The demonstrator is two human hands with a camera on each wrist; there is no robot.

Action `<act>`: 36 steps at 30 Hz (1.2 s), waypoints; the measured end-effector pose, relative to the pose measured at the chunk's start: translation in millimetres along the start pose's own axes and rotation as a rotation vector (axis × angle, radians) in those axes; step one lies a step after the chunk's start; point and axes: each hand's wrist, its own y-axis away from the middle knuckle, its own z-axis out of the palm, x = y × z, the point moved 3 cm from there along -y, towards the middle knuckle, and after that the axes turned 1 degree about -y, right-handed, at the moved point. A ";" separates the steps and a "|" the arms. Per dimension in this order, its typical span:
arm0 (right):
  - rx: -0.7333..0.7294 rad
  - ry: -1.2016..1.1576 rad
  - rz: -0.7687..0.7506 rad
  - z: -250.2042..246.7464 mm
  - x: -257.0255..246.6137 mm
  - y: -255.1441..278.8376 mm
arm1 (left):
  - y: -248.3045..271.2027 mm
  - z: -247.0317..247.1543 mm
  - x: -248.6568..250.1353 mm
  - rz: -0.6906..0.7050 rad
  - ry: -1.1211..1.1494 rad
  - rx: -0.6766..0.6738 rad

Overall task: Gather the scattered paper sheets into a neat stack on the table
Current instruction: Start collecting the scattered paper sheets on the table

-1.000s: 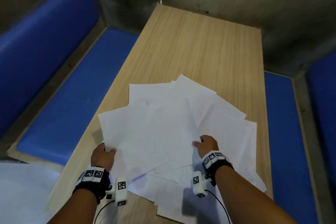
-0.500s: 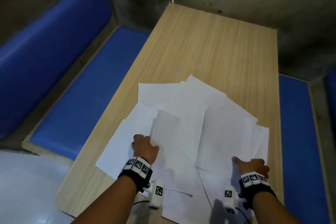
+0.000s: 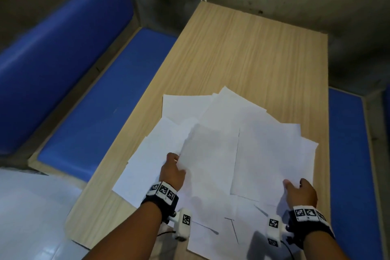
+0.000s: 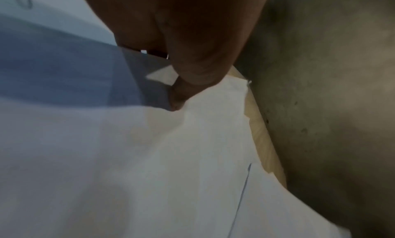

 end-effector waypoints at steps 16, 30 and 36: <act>-0.419 0.370 -0.281 -12.3 17.7 27.8 | 25.1 -115.1 -104.4 -0.455 0.321 0.200; -0.286 0.258 -0.268 13.3 24.7 34.1 | 74.2 -63.7 -129.2 -0.583 0.539 0.319; -0.425 0.164 -0.312 -5.0 13.6 43.2 | 74.7 -61.3 -118.4 -0.564 0.684 0.294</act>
